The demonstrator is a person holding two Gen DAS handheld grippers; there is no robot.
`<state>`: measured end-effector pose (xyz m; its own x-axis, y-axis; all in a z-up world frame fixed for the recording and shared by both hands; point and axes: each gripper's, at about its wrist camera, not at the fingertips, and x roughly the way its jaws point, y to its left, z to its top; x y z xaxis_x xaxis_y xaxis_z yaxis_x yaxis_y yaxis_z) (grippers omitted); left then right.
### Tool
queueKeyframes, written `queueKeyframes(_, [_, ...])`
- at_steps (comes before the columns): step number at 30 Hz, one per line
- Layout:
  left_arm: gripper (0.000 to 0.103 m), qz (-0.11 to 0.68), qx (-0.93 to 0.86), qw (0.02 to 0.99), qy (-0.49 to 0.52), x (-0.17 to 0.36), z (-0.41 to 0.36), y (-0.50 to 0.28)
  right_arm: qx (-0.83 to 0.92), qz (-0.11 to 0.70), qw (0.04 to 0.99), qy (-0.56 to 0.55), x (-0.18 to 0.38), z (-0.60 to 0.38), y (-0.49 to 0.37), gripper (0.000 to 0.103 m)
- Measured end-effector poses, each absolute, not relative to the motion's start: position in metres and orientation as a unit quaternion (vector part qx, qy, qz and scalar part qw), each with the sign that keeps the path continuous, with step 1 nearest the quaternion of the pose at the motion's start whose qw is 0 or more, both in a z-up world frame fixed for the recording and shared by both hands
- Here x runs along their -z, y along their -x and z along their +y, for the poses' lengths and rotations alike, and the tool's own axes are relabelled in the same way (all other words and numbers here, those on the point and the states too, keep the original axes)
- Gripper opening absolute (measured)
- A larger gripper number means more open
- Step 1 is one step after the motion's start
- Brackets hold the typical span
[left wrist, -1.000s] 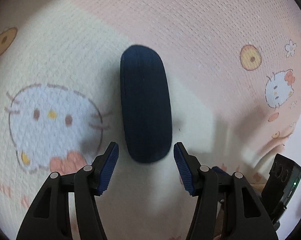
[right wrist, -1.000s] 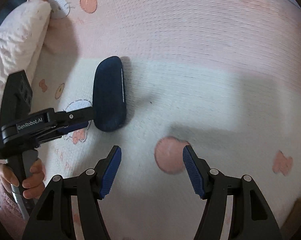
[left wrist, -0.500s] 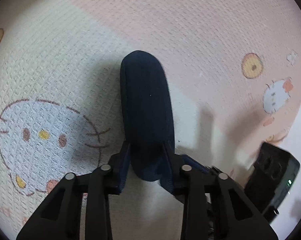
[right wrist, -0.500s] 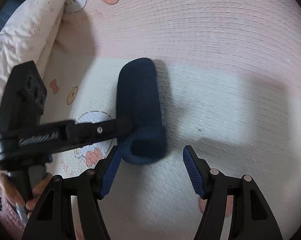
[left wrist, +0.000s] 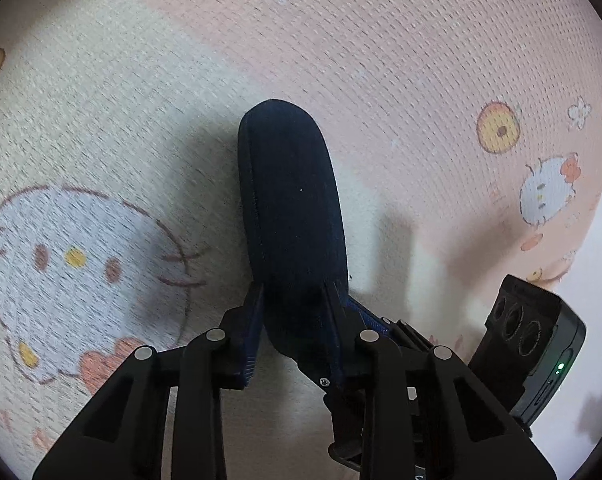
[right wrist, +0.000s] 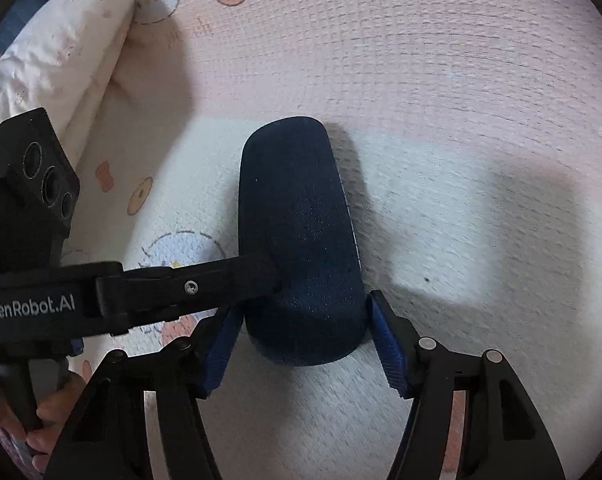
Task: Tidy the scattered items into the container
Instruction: 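Close the left gripper on the navy oval case, then lift the navy case with the left gripper and carry it to the box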
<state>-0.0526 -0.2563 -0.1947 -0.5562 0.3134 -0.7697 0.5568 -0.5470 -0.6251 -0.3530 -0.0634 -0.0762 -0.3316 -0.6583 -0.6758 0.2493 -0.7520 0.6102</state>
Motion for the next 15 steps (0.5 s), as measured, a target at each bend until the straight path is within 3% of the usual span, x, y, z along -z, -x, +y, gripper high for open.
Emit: queueKeyframes(15, [0.031, 0.463, 0.715, -0.085, -0.517, 0.217, -0.121, 0.097, 0.803, -0.188, 0.154, -0.545, 0.097, 0.038, 0.254, 0.061])
